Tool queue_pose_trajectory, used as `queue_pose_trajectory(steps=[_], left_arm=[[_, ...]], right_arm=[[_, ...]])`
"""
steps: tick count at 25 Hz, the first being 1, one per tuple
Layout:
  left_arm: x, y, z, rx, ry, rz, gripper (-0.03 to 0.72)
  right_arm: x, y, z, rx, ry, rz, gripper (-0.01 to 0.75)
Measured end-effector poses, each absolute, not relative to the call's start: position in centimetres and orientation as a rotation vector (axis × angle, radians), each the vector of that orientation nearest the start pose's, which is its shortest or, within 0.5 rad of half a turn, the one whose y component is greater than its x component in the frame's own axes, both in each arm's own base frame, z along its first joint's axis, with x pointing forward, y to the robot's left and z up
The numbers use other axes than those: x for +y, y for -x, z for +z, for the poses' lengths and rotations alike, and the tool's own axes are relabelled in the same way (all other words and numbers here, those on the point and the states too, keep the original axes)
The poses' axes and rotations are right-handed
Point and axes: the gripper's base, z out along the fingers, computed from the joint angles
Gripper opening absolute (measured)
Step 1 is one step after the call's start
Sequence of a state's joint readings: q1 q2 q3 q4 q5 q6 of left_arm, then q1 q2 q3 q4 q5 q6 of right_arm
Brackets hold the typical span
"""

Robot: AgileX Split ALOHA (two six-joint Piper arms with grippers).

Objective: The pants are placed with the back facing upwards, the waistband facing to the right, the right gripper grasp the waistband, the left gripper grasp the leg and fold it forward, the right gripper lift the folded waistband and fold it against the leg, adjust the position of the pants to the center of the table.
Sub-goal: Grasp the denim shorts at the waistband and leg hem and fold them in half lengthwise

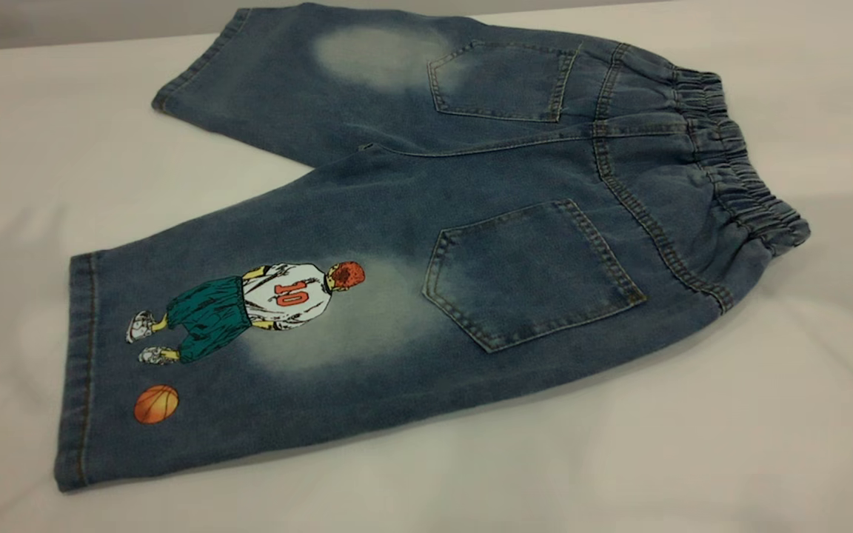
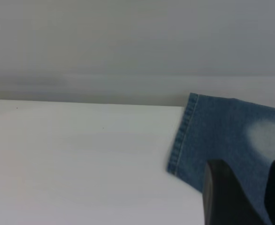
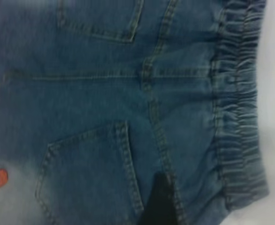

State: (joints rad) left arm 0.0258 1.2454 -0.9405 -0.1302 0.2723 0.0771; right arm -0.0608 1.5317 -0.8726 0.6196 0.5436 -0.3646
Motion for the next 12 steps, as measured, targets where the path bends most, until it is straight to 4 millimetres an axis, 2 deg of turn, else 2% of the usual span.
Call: queue_pose_trajectory(steps=[2,7,12], left_arm=[[0.4,-27.6,32.8,2.058,0.055,-0.05,0.241],[0.4,-27.6,32.8,2.058,0.055,-0.05,0.241],[0.4,-27.7,32.9,2.044,0.056,-0.048,0.241]], right_arm=[[0.0,-30.0,21.1,2.614,-0.224,0.491,0.559],[-2.1,-30.4,18.4,2.674,-0.327,0.644,0.559],[-2.3,-31.1,15.5,2.71,-0.337,0.762,0.559]])
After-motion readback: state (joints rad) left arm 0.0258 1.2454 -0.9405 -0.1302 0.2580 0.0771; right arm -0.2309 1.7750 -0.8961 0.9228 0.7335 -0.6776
